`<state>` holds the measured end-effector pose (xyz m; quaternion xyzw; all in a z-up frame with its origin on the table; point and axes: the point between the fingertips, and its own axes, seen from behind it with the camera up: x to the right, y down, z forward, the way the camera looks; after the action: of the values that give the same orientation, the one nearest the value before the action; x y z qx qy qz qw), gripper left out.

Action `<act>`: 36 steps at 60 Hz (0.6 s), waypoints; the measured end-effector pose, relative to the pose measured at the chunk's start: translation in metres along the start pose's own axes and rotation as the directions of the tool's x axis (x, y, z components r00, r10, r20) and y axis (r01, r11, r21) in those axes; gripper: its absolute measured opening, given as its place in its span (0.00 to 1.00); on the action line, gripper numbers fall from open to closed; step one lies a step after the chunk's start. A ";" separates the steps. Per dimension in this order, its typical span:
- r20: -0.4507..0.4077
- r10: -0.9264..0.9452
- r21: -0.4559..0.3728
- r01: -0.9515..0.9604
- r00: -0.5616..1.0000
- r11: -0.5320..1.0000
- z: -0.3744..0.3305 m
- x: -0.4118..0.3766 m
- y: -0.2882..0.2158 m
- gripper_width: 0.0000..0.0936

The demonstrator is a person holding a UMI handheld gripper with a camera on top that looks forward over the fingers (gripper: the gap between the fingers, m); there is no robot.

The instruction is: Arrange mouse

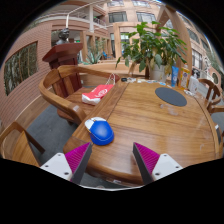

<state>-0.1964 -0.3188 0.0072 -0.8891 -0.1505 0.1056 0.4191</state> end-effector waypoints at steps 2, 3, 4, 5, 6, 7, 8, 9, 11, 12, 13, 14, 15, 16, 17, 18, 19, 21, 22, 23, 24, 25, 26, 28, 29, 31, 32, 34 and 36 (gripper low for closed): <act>0.007 -0.010 0.002 0.010 1.000 1.000 0.010 -0.007 -0.004 0.92; 0.008 -0.014 0.003 0.014 1.000 1.000 0.016 -0.009 -0.006 0.92; 0.008 -0.019 0.003 0.019 1.000 1.000 0.021 -0.011 -0.008 0.92; 0.008 -0.022 0.004 0.022 1.000 1.000 0.027 -0.013 -0.010 0.92; 0.007 -0.026 0.004 0.026 1.000 1.000 0.032 -0.014 -0.012 0.92; 0.007 -0.030 0.004 0.030 1.000 1.000 0.037 -0.016 -0.013 0.92; 0.006 -0.034 0.003 0.034 0.999 0.999 0.041 -0.017 -0.015 0.92; 0.005 -0.037 0.003 0.037 0.999 0.999 0.046 -0.018 -0.016 0.92; 0.000 -0.040 0.006 0.040 0.999 0.999 0.055 -0.022 -0.021 0.92; 0.000 -0.044 0.006 0.044 0.999 0.999 0.059 -0.024 -0.022 0.92; -0.001 -0.047 0.005 0.047 0.999 0.999 0.062 -0.024 -0.023 0.92; -0.004 -0.052 0.005 0.052 0.999 0.999 0.065 -0.024 -0.025 0.92; -0.012 -0.060 0.014 0.060 0.998 0.998 0.068 -0.023 -0.029 0.91; -0.020 -0.067 0.018 0.067 0.998 0.998 0.072 -0.019 -0.031 0.91; -0.026 -0.071 0.024 0.071 0.997 0.997 0.074 -0.019 -0.034 0.91; -0.030 -0.070 0.029 0.071 0.997 0.997 0.077 -0.019 -0.037 0.91; -0.034 -0.068 0.030 0.069 0.997 0.997 0.079 -0.019 -0.038 0.91; -0.037 -0.057 0.031 0.058 0.998 0.998 0.083 -0.019 -0.040 0.89; -0.040 -0.048 0.030 0.049 0.998 0.998 0.085 -0.018 -0.041 0.87; -0.042 -0.038 0.031 0.039 0.998 0.999 0.087 -0.017 -0.043 0.86; -0.043 -0.029 0.034 0.030 0.999 0.999 0.089 -0.016 -0.045 0.83; -0.048 -0.024 0.036 0.026 0.999 0.999 0.091 -0.016 -0.047 0.80; -0.056 -0.023 0.036 0.025 0.998 0.999 0.092 -0.014 -0.047 0.76; -0.064 -0.019 0.041 0.022 0.998 0.999 0.095 -0.014 -0.049 0.66; -0.063 -0.013 0.042 0.016 0.998 0.999 0.096 -0.015 -0.050 0.61; -0.071 -0.003 0.049 0.006 0.997 0.999 0.097 -0.015 -0.052 0.56; -0.078 -0.003 0.052 0.007 0.997 0.999 0.097 -0.014 -0.053 0.56; -0.089 -0.006 0.058 0.011 0.996 0.998 0.098 -0.013 -0.054 0.54; -0.099 -0.004 0.066 0.011 0.995 0.998 0.098 -0.014 -0.055 0.51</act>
<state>-0.2497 -0.2205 -0.0108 -0.8782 -0.1293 0.0648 0.4559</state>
